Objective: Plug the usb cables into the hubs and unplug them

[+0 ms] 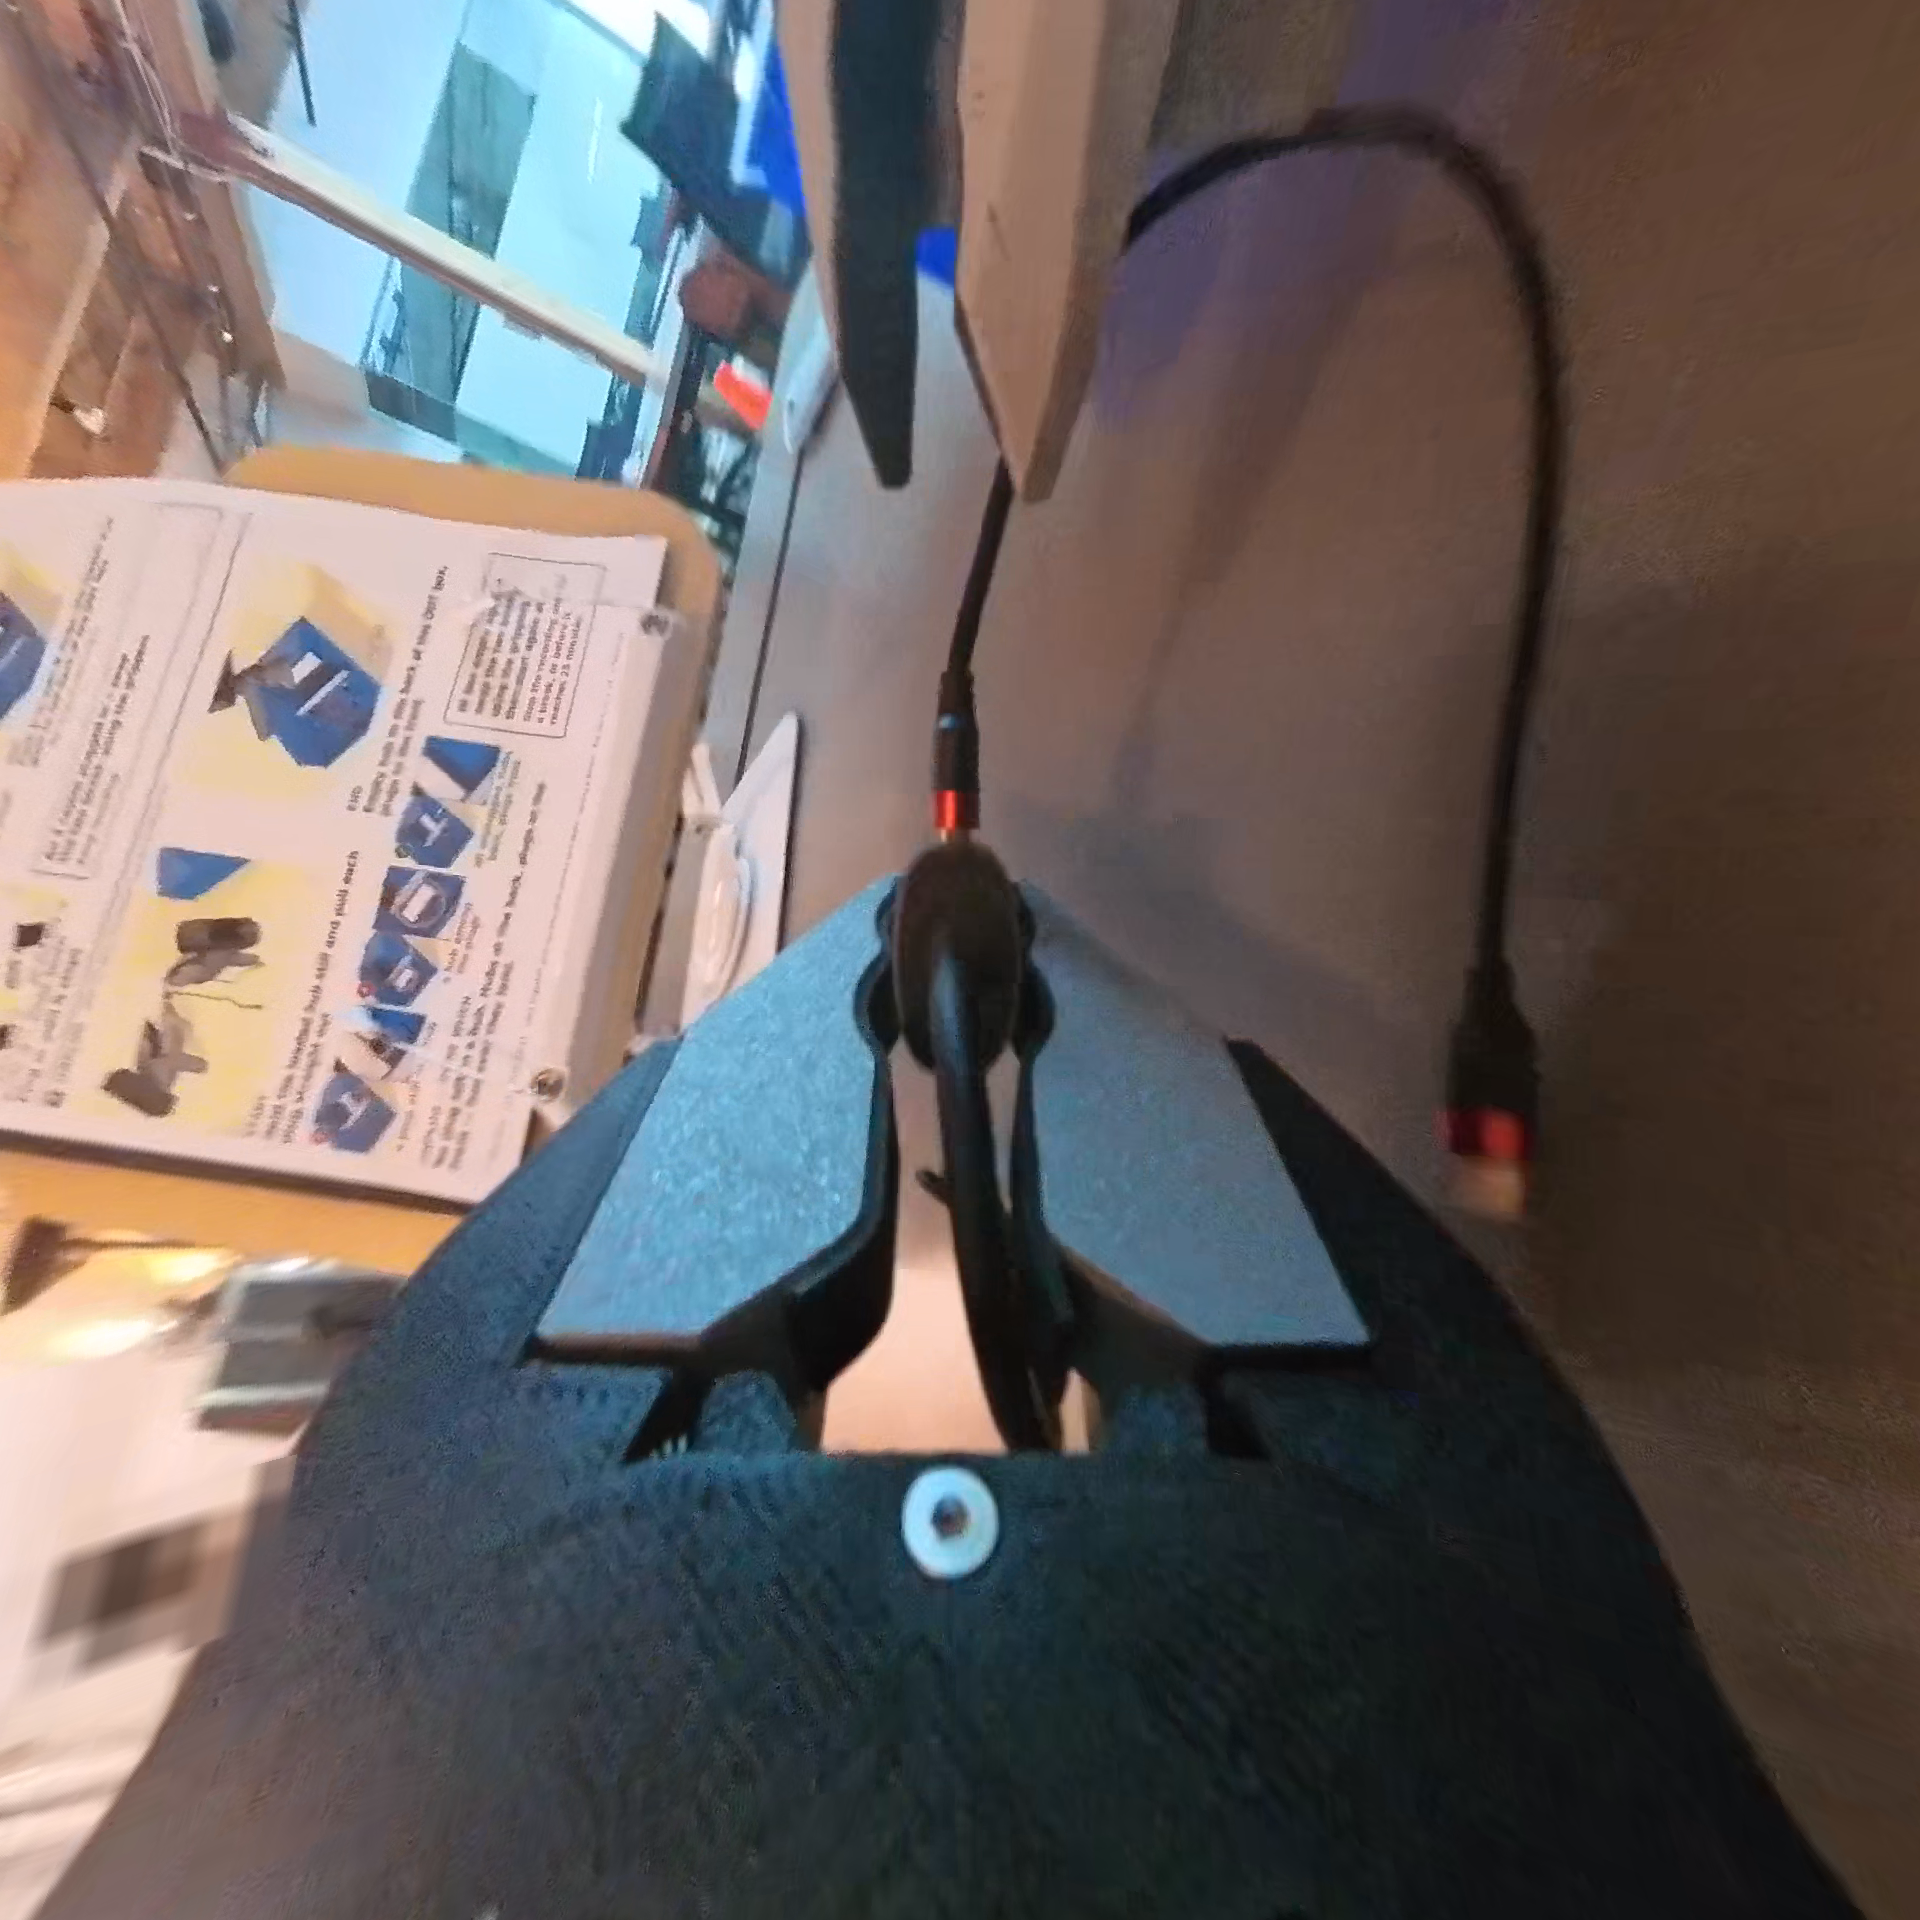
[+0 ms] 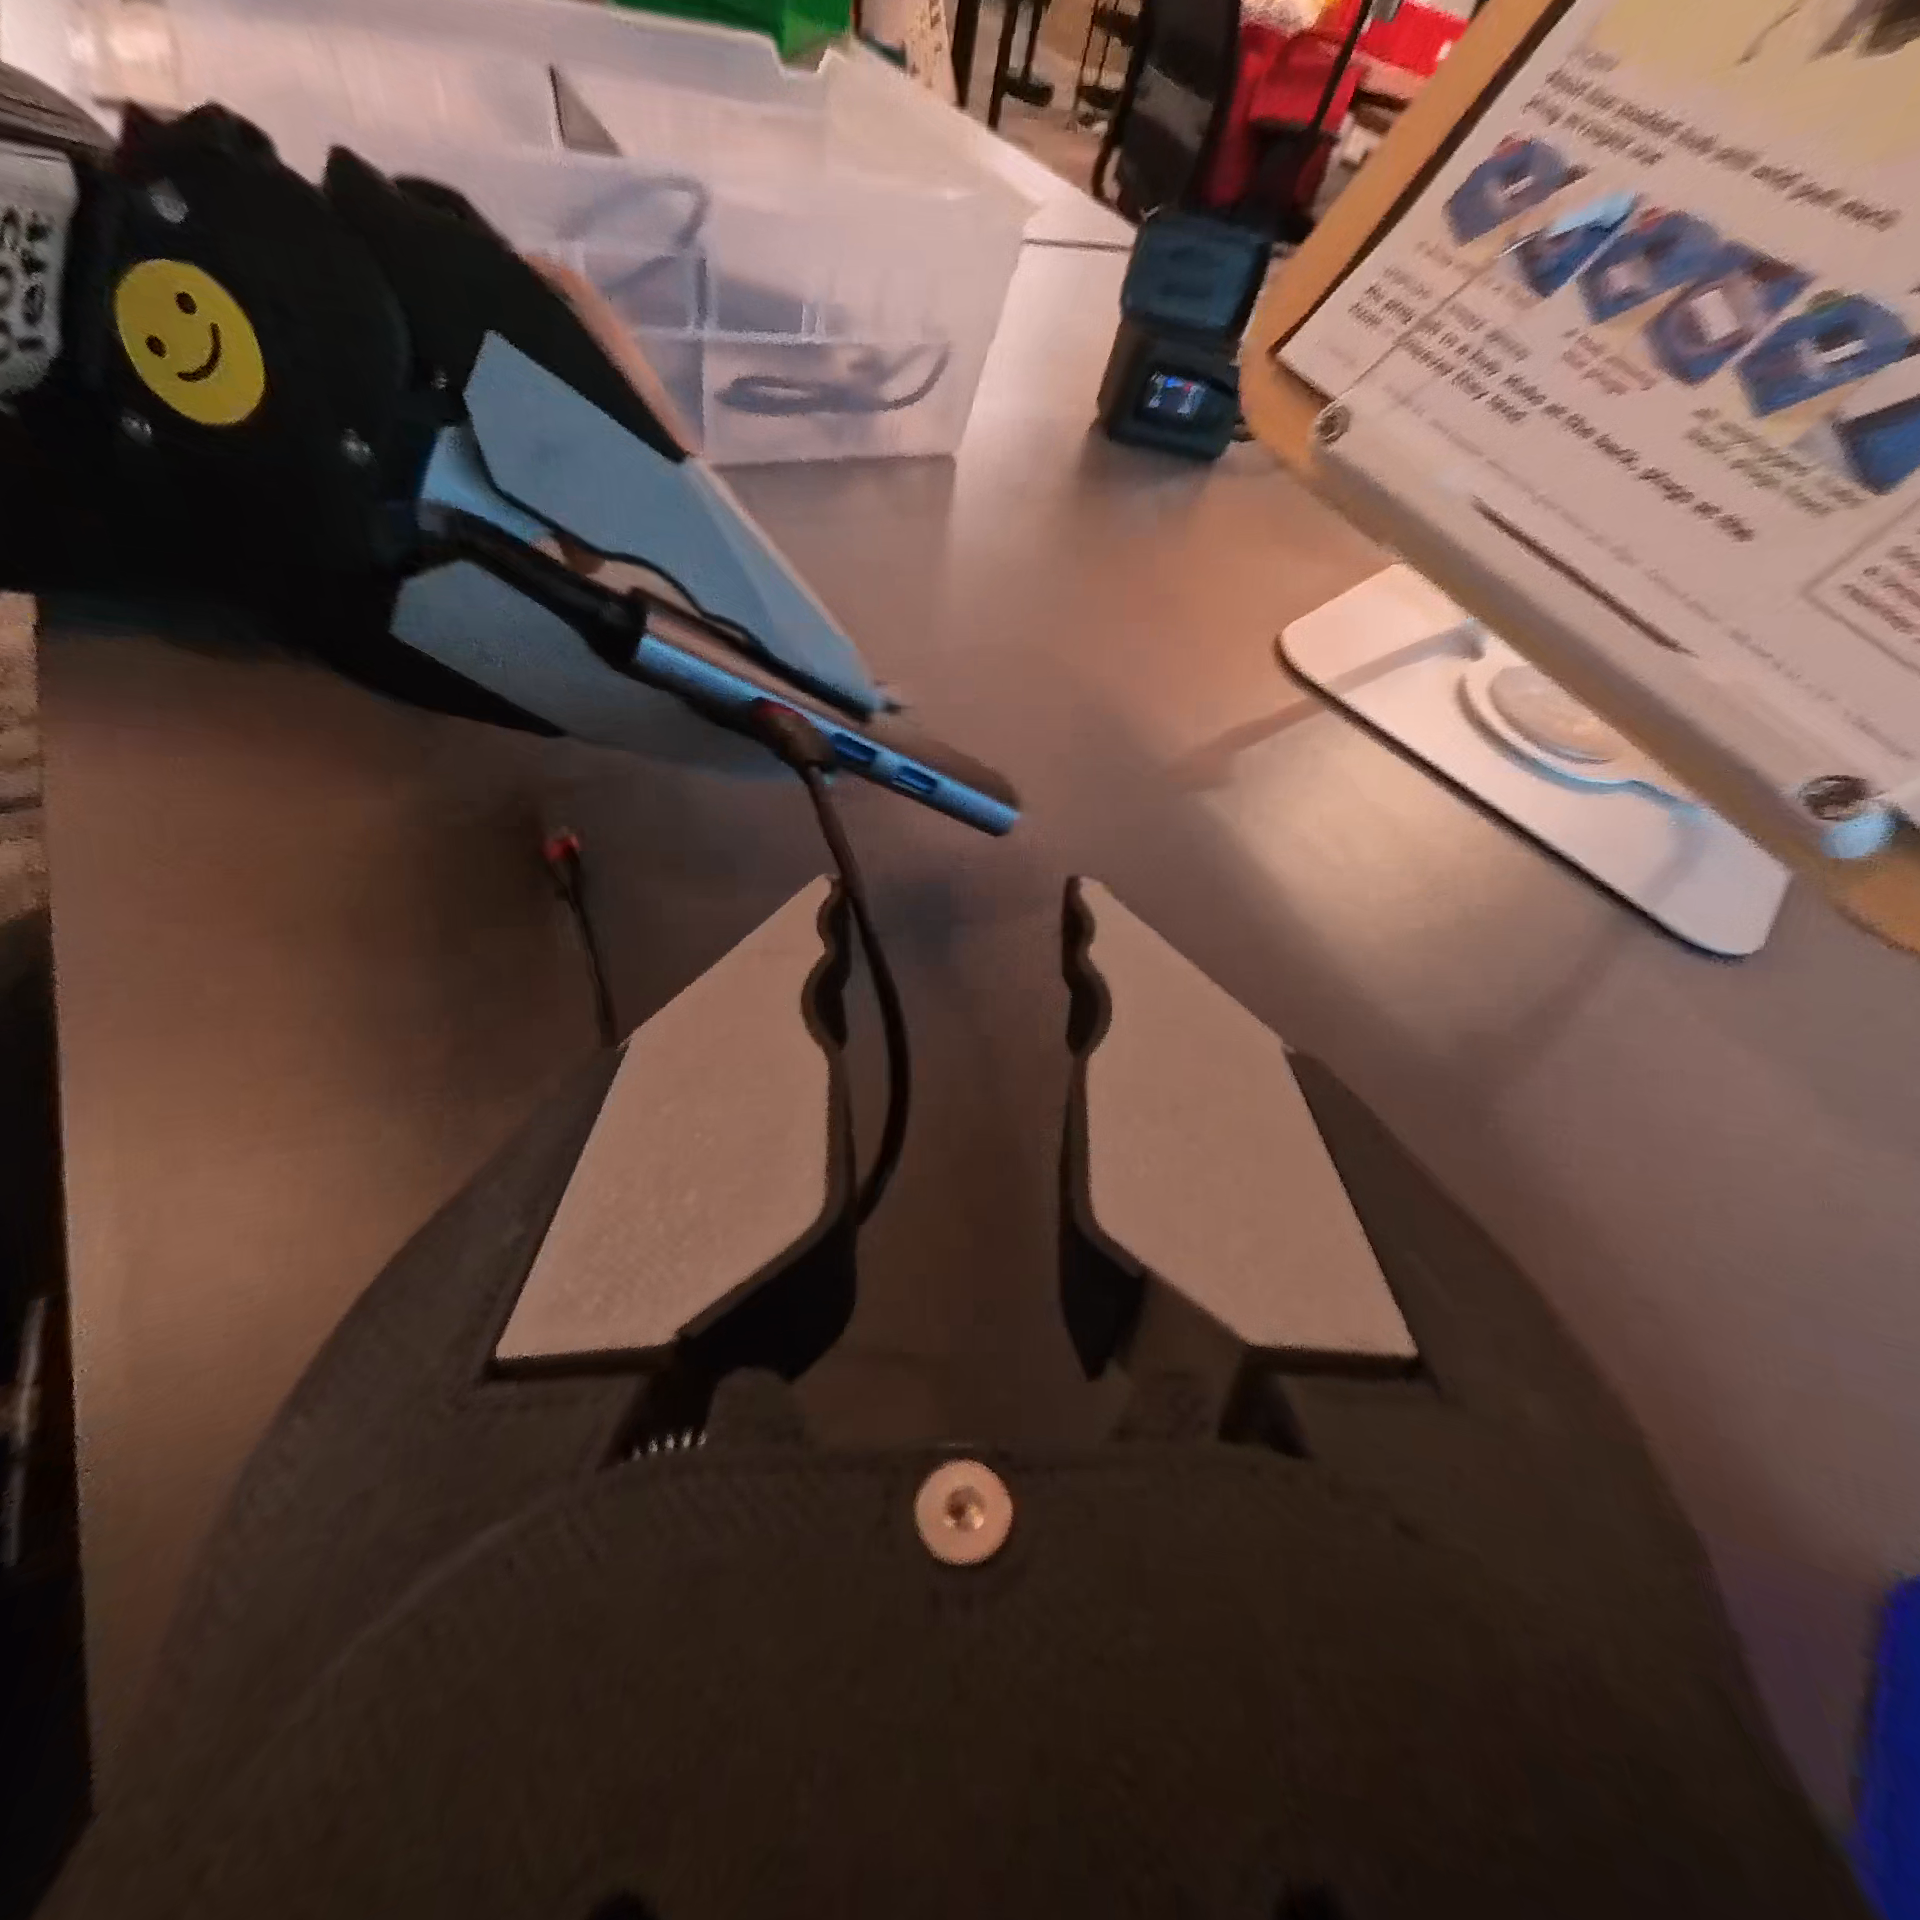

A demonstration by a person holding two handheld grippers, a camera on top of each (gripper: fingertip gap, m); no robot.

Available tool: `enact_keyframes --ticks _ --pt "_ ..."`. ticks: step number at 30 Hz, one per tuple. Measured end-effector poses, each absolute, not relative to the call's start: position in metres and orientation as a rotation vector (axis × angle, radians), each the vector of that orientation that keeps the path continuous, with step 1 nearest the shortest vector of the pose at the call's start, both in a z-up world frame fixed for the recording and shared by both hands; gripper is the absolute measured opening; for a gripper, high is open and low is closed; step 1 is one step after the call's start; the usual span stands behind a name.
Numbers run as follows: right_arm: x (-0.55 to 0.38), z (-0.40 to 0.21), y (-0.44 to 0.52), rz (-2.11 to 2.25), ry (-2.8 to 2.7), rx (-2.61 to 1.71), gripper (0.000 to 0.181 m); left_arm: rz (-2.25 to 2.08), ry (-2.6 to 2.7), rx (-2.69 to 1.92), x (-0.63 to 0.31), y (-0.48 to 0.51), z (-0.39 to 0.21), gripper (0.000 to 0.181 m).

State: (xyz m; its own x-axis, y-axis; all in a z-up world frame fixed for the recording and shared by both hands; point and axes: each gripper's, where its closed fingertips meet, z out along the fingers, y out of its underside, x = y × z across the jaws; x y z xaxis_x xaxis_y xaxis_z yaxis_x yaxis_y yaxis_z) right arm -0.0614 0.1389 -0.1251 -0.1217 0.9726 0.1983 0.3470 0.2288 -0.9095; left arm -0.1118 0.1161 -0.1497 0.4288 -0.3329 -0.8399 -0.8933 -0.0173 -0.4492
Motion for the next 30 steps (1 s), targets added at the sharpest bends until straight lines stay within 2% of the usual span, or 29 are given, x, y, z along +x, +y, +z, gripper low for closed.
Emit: enact_keyframes --ticks 3,7,10,13,14,17,20,25,30 --pt "-0.048 -0.107 0.157 0.878 -1.599 -1.242 0.03 0.436 1.04 -1.559 -0.102 0.11 -0.138 0.015" --pt "-0.042 -0.097 0.135 0.923 -1.729 -1.221 0.037 0.33 1.002 -1.586 -0.103 0.108 -0.136 0.014" --pt "-0.051 -0.11 0.114 0.801 -1.872 -1.164 0.047 0.237 1.011 -1.547 -0.092 0.102 -0.13 0.015" --pt "-0.068 -0.127 0.103 0.61 -1.989 -1.08 0.049 0.074 1.071 -1.48 -0.068 0.088 -0.126 0.015" --pt "-0.075 -0.131 0.101 0.552 -2.009 -1.042 0.048 0.012 1.082 -1.456 -0.059 0.083 -0.124 0.014" --pt "-0.083 -0.138 0.089 0.44 -2.083 -0.915 0.011 -0.041 1.036 -1.453 -0.061 0.081 -0.118 0.015" --pt "-0.089 -0.138 0.077 0.482 -2.079 -0.875 0.016 -0.239 0.972 -1.386 -0.056 0.071 -0.099 0.014" --pt "-0.08 -0.136 0.093 0.475 -2.07 -1.011 0.013 -0.165 0.959 -1.4 -0.059 0.078 -0.101 0.015" --pt "-0.042 -0.085 0.162 0.315 -1.869 -1.175 0.013 -0.273 0.765 -1.437 -0.088 0.079 -0.083 0.021"
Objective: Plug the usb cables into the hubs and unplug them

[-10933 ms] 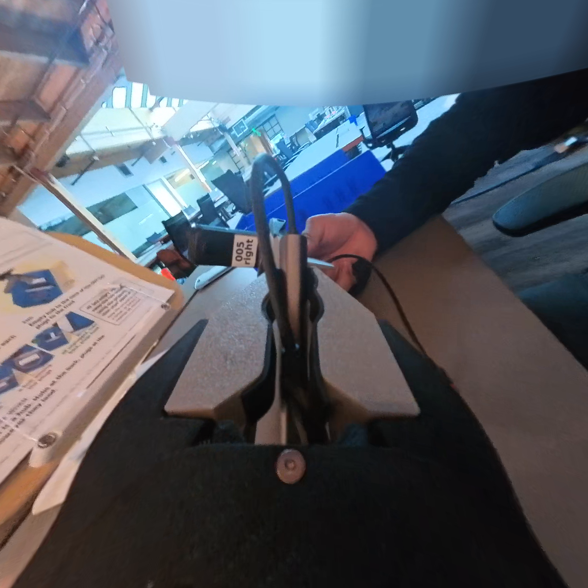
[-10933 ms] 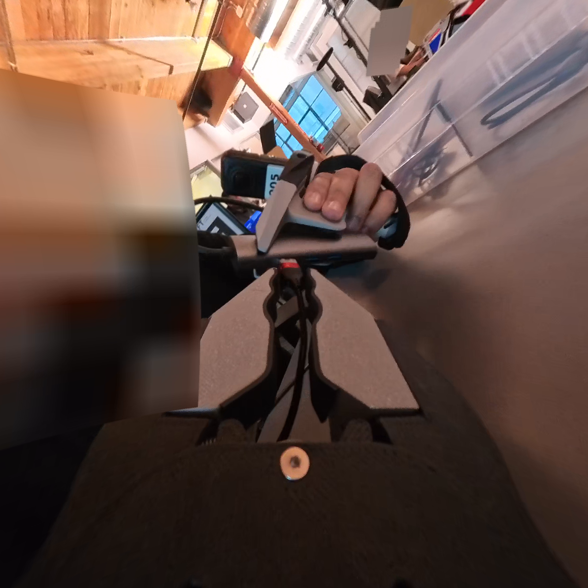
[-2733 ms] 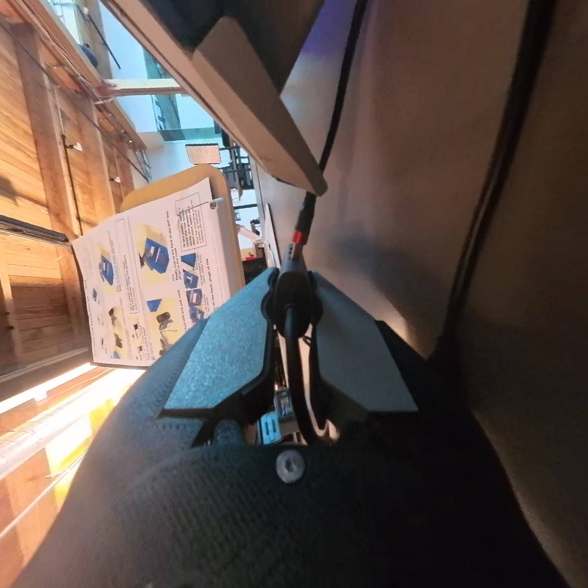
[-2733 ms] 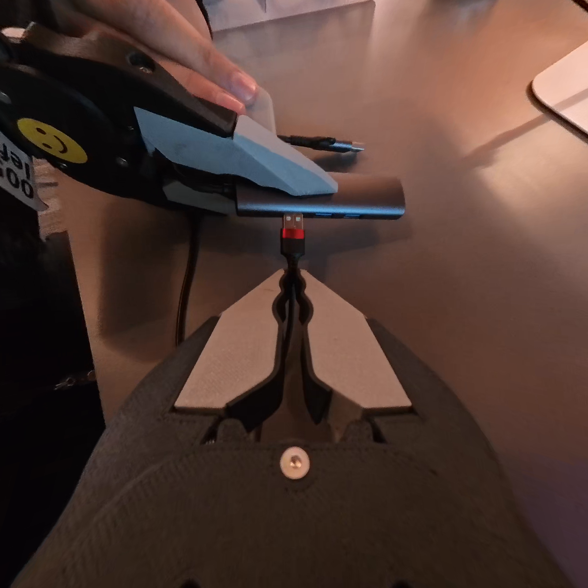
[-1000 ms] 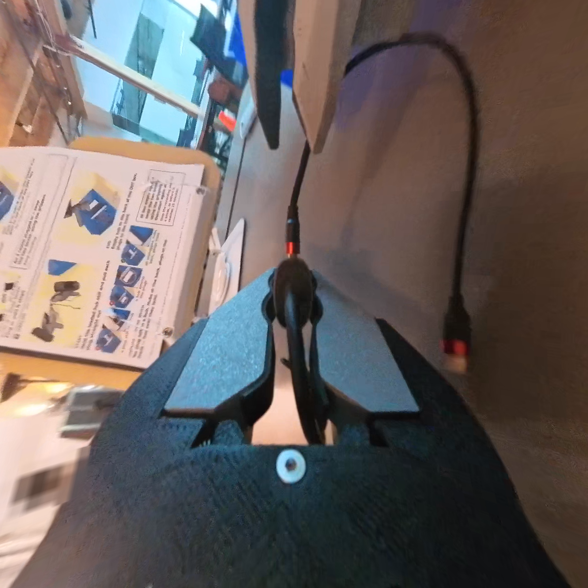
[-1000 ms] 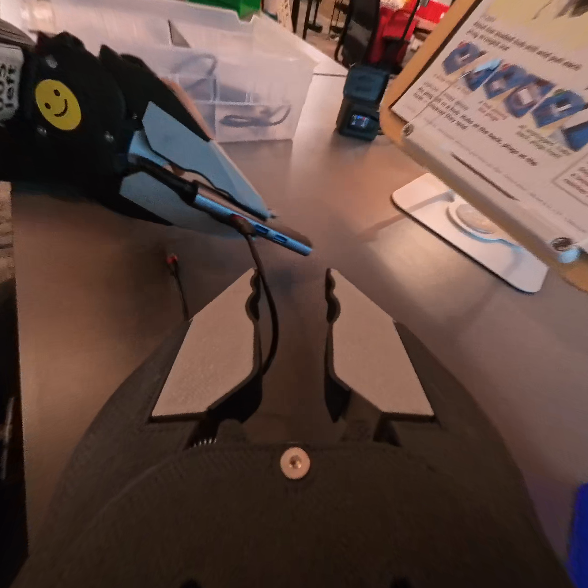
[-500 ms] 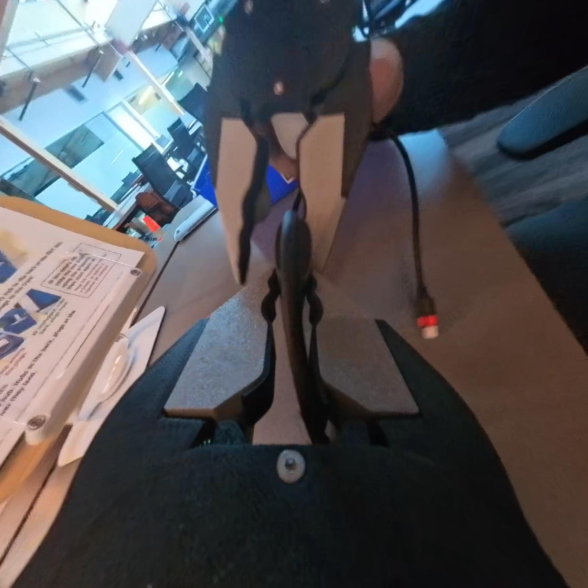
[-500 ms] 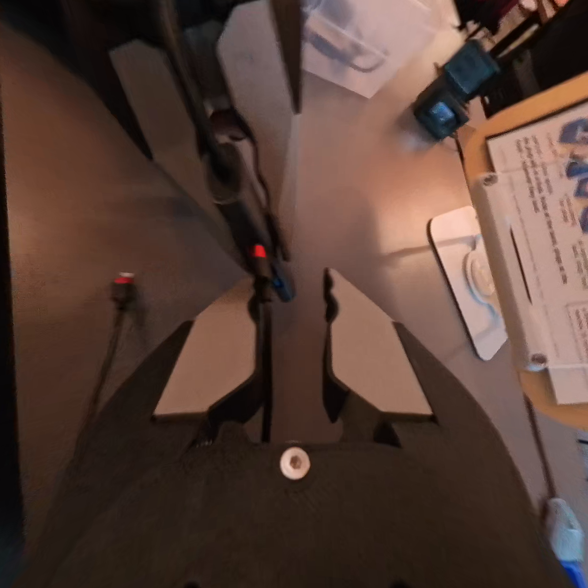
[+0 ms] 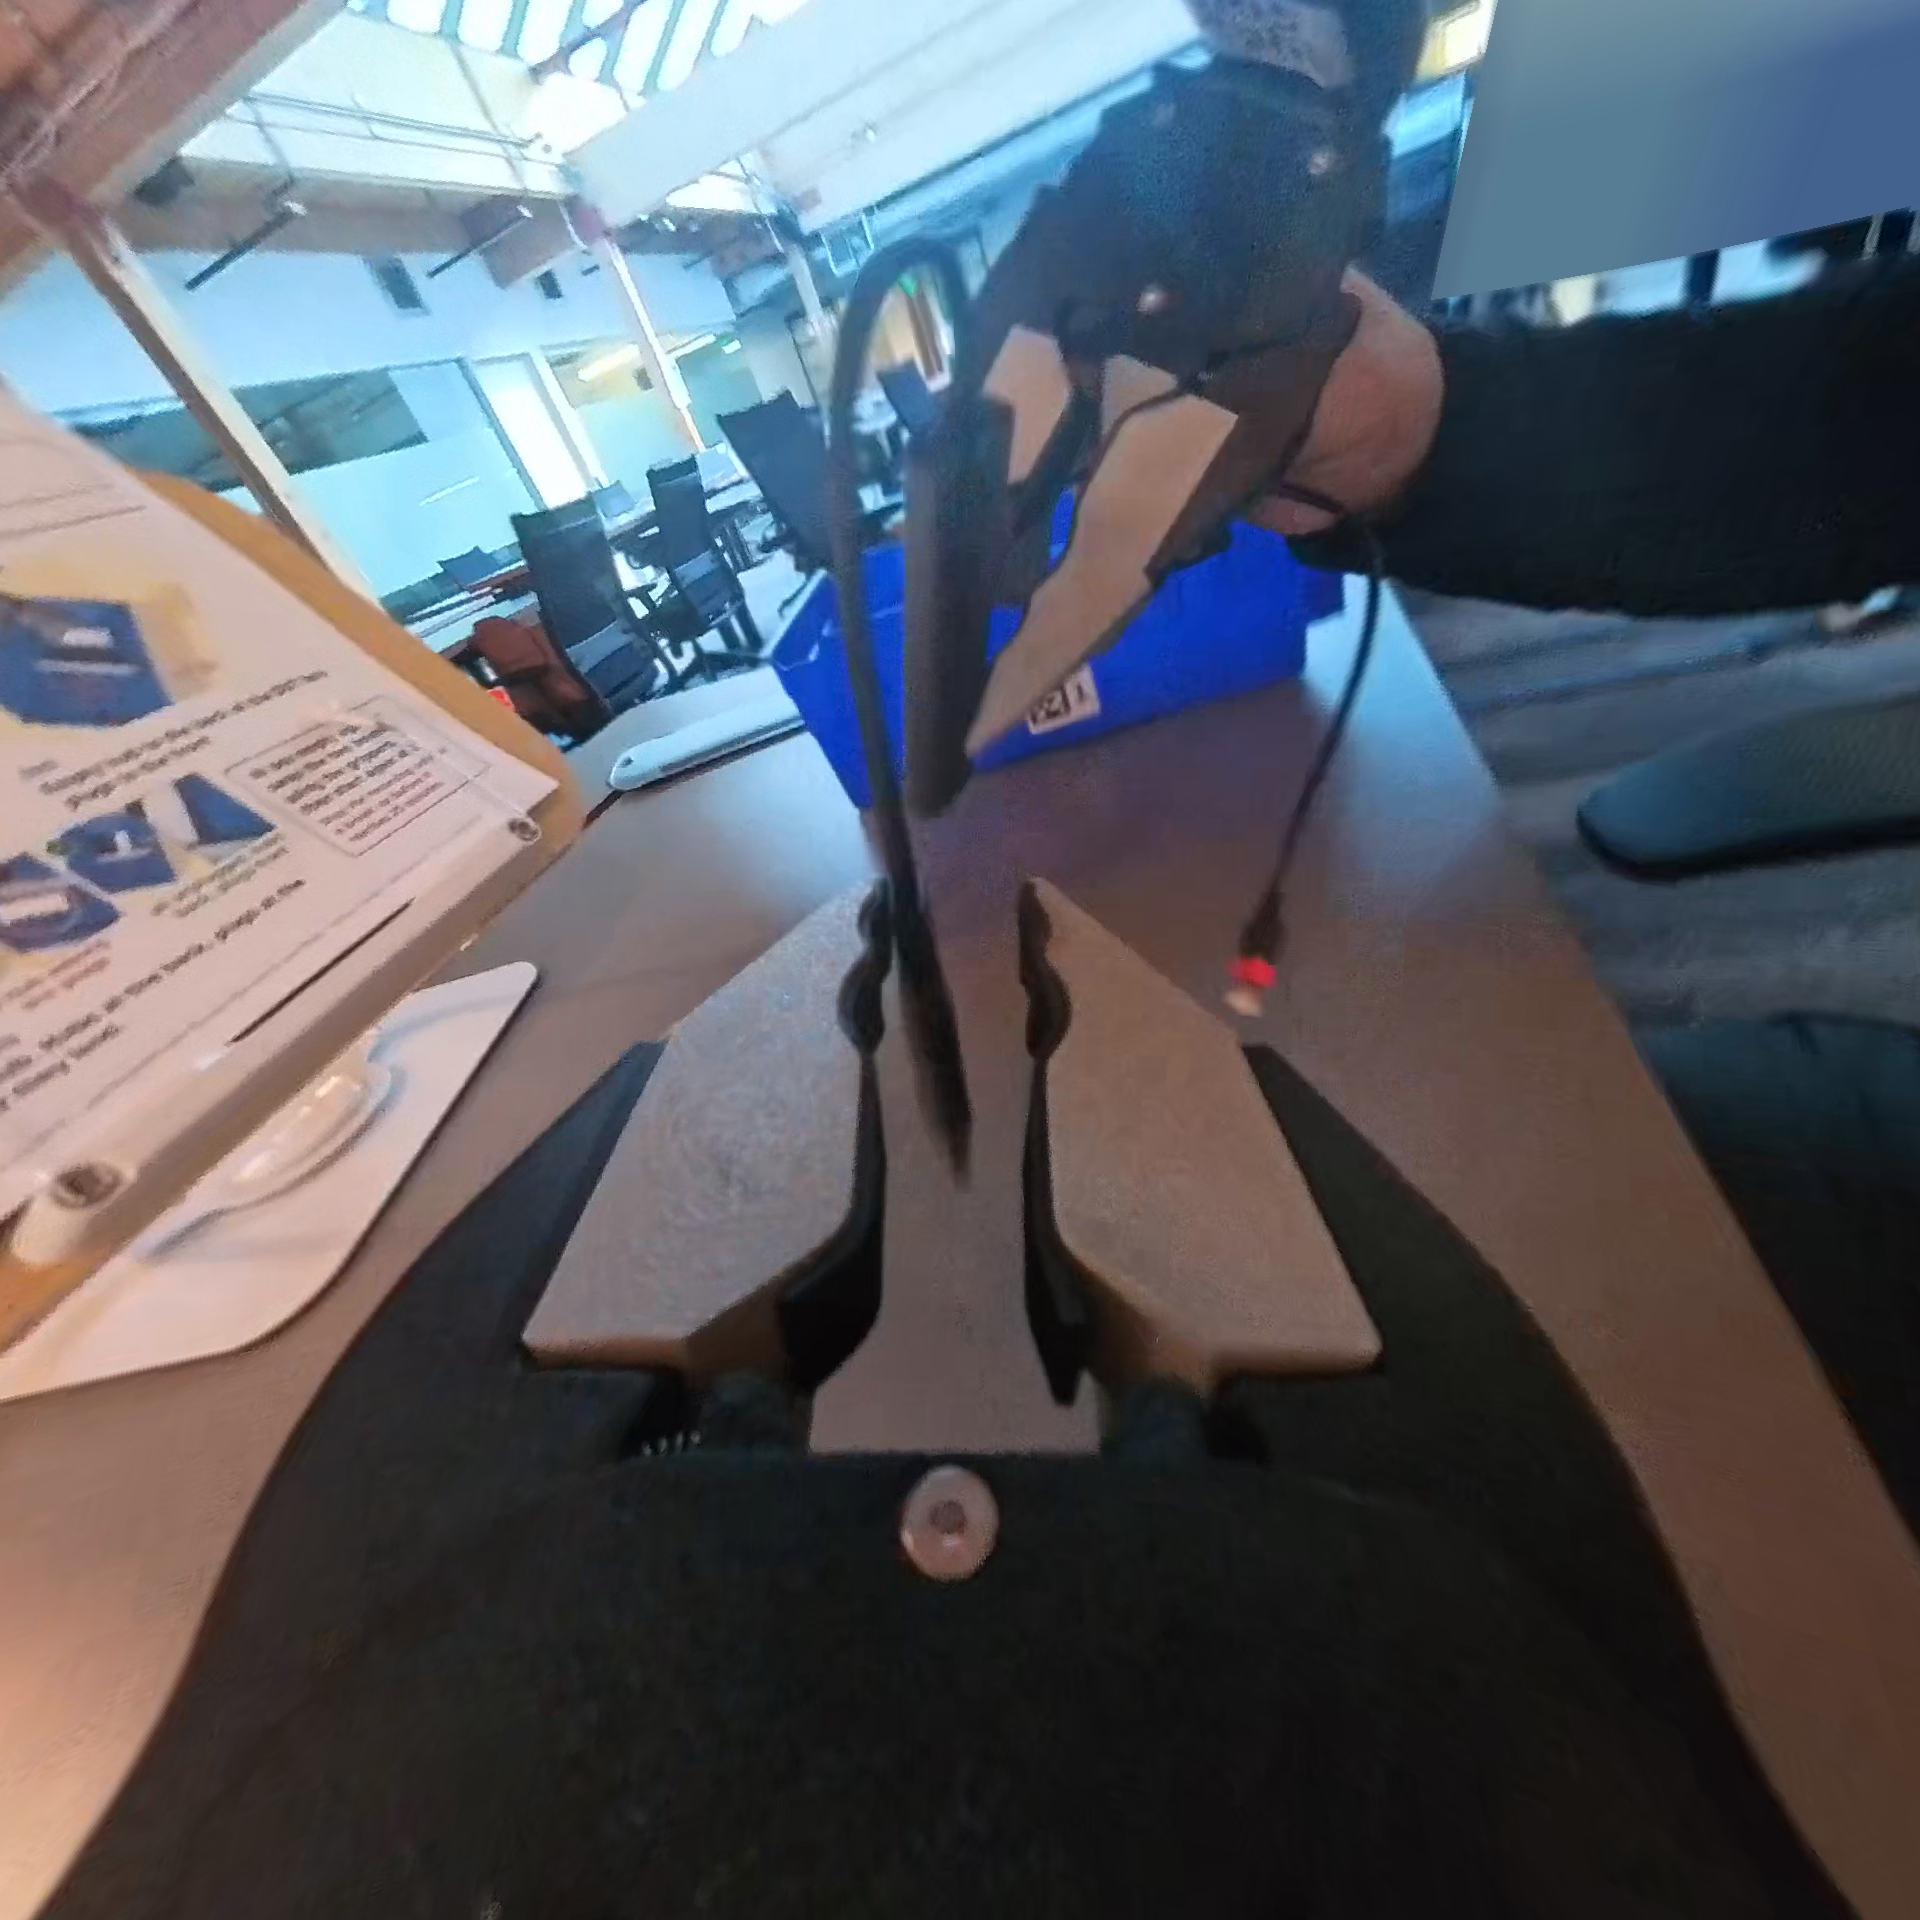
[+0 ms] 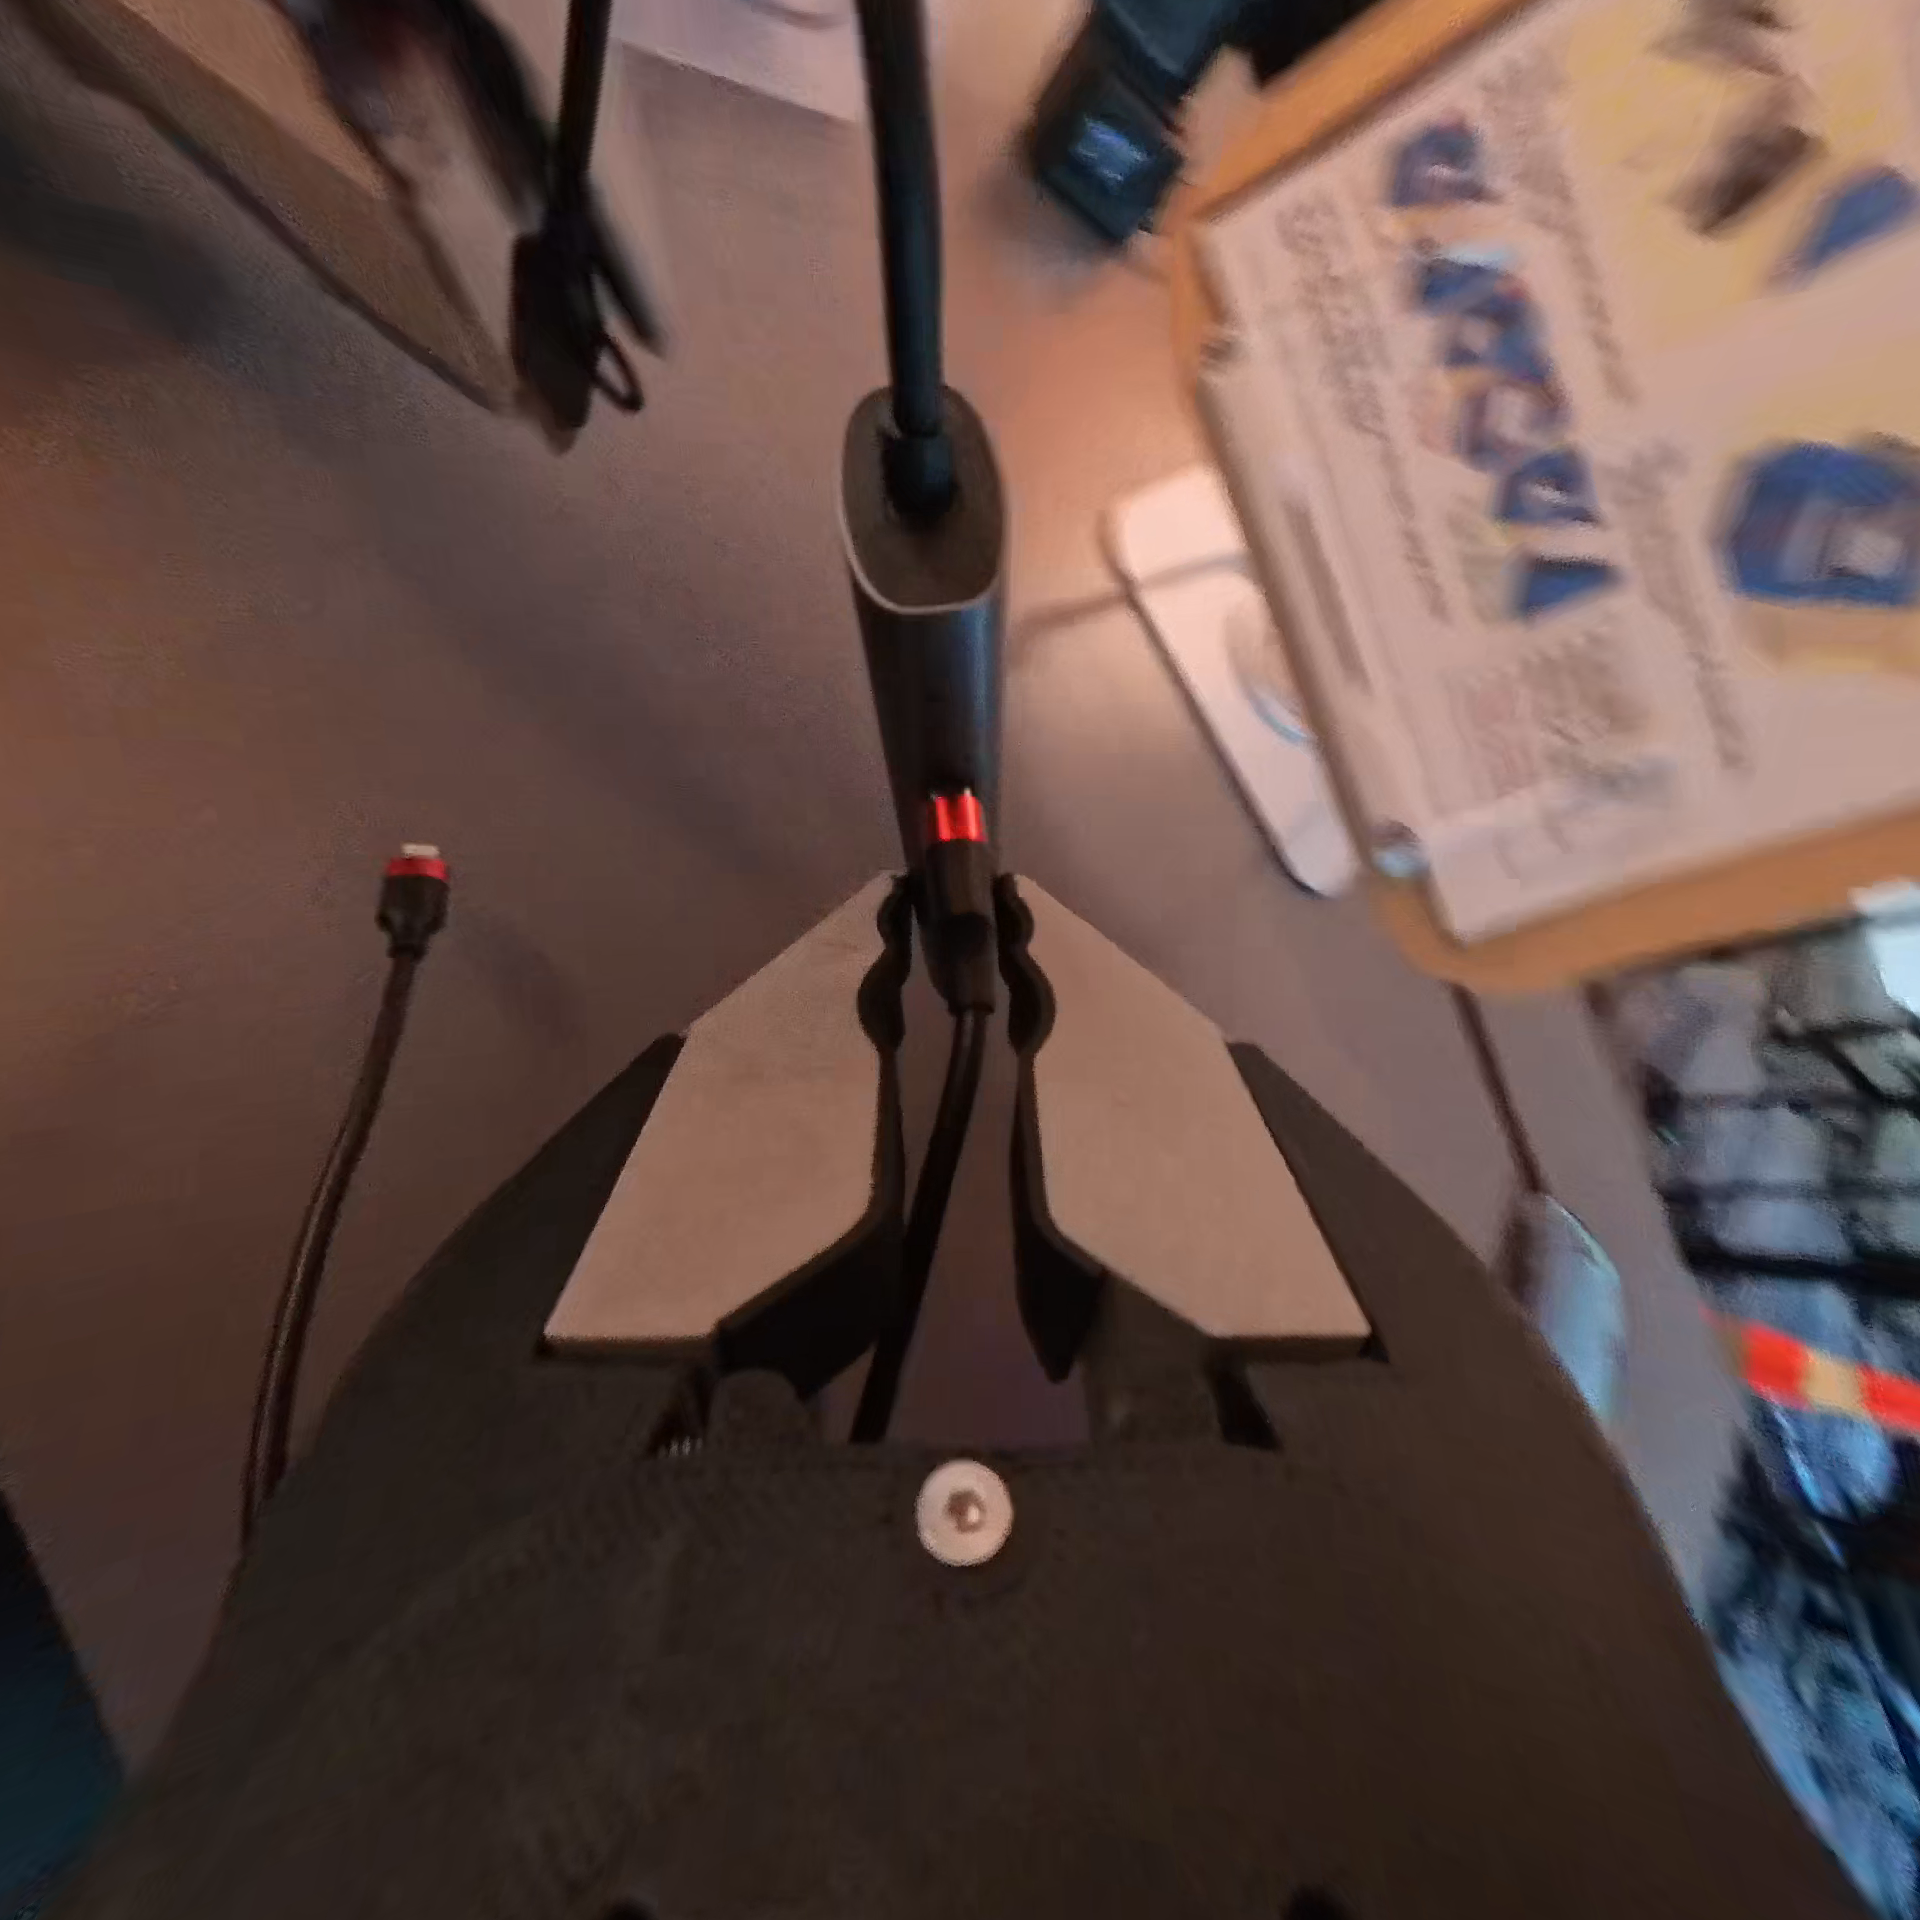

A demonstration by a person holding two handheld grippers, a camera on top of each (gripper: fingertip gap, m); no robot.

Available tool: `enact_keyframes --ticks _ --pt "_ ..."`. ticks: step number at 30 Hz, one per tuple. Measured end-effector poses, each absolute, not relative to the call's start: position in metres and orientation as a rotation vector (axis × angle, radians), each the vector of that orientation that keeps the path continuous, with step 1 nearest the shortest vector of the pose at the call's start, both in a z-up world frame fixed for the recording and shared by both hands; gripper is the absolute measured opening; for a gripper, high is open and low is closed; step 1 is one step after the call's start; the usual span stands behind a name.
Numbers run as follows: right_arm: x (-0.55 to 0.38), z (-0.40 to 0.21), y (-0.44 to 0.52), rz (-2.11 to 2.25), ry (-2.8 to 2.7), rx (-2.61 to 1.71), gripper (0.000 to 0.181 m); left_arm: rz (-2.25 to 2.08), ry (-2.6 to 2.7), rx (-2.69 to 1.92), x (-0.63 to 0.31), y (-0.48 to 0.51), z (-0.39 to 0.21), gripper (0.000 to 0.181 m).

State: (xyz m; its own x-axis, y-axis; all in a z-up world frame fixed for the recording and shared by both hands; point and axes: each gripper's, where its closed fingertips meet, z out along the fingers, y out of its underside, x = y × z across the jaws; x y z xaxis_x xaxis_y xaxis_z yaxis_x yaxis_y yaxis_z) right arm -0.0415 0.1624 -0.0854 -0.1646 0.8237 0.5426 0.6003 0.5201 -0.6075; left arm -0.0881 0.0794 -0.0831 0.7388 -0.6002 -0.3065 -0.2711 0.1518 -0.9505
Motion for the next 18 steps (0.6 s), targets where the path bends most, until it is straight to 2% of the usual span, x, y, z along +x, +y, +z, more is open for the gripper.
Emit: enact_keyframes --ticks 5,10,12,14,15,18 --pt "0.044 0.028 0.274 -0.139 -1.531 -1.22 0.013 -0.463 0.664 -1.495 -0.098 0.08 -0.086 0.017" --pt "0.136 0.199 0.352 -0.399 -0.976 -1.079 0.012 -0.381 0.703 -1.576 -0.099 0.087 -0.105 0.013" --pt "0.152 0.245 0.362 -0.41 -0.859 -0.955 0.013 -0.365 0.72 -1.596 -0.098 0.088 -0.11 0.013" --pt "0.136 0.233 0.38 -0.33 -0.997 -0.966 0.012 -0.342 0.732 -1.609 -0.099 0.09 -0.113 0.012" --pt "0.121 0.2 0.393 -0.28 -1.168 -1.037 0.012 -0.331 0.73 -1.611 -0.1 0.09 -0.113 0.012" --pt "0.125 0.048 0.424 -0.362 -1.786 -1.355 0.013 -0.327 0.714 -1.618 -0.104 0.091 -0.113 0.011"
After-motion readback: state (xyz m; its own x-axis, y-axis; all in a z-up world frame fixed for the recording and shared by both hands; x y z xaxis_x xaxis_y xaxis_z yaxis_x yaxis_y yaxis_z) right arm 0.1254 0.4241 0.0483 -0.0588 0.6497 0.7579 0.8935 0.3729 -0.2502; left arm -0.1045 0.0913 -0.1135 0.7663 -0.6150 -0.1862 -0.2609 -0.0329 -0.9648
